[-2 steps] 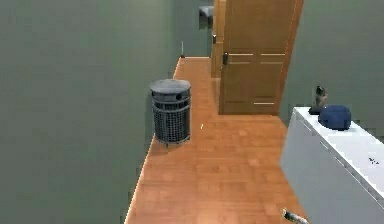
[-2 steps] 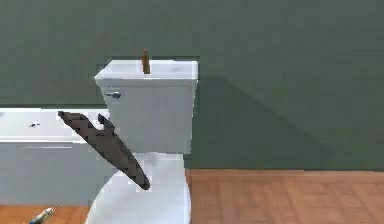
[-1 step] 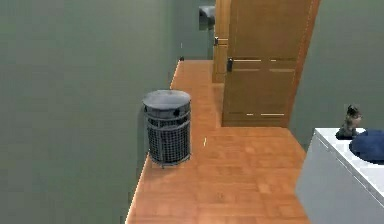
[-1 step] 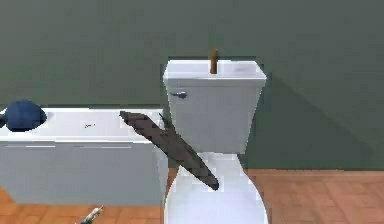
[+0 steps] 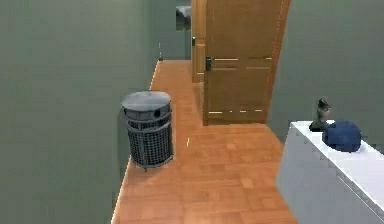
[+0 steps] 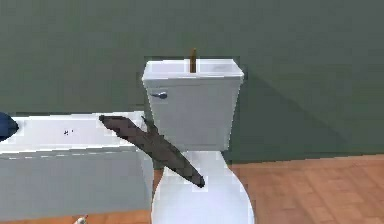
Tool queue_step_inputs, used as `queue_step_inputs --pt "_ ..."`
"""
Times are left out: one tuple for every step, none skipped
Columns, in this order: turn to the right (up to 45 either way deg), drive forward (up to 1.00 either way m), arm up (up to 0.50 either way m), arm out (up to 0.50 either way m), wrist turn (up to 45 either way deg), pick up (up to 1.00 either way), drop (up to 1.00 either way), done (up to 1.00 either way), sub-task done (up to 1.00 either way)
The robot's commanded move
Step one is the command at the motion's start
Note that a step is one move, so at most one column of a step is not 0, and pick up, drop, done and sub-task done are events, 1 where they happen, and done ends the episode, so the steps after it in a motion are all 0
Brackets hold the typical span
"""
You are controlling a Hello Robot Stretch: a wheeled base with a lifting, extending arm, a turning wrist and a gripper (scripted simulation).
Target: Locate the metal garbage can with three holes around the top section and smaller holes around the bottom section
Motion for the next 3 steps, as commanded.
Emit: queue_step_inputs --pt "0.0 0.85 0.0 0.0 0.0 0.0 0.0 0.0 0.0" --pt "-24.0 0.0 0.0 0.0 0.0 0.0 0.0 0.0 0.0" --pt "0.0 0.0 0.0 0.0 0.0 0.0 0.0 1.0 0.0"
